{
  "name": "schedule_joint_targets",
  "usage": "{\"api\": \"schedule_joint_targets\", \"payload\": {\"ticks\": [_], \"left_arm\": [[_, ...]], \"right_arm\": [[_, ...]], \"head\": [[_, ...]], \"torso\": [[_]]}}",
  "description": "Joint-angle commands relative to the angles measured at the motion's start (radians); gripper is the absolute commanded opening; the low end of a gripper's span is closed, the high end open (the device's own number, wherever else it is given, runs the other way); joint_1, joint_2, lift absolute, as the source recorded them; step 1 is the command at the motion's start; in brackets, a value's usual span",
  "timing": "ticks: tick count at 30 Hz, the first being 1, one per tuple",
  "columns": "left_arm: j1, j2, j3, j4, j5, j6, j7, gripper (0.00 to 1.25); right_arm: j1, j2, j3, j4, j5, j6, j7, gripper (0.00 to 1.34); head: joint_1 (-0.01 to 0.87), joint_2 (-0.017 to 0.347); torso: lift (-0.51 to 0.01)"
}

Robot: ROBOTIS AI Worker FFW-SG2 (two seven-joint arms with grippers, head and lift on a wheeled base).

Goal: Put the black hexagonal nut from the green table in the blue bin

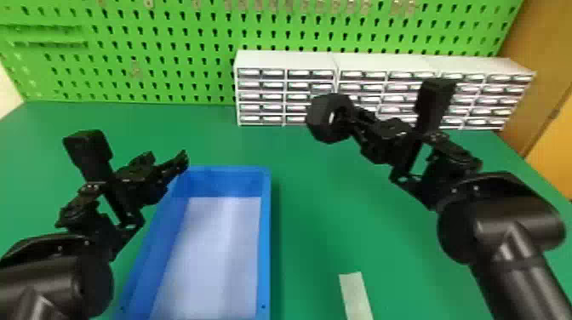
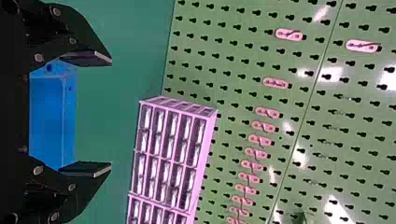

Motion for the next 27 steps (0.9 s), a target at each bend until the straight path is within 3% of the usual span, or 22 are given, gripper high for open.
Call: {"api": "schedule_joint_targets", "payload": {"ticks": [1,16,27], "left_arm": [[-0.001,0.000,0.000,0.000,0.000,0.000,0.000,0.79],[-0.004,0.000,-0.005,0.000,-0.001,0.000,0.000,0.79],[-0.005,0.000,-0.005,0.000,-0.006,0.000,0.003,0.79]], "right_arm": [[-0.021,-0.020,0.082,0.015,-0.040,0.000,-0.002,0.29],[-0.082,-0.049,0.291,0.060,-0.133,-0.001,-0.002,0.29],[-0.108,-0.055,0.402,0.080,-0.188,-0.003,-0.002,0.29]], "head": [[0.691,0.009],[0.691,0.009],[0.691,0.009]], "torso": [[-0.097],[-0.097],[-0.097]]}}
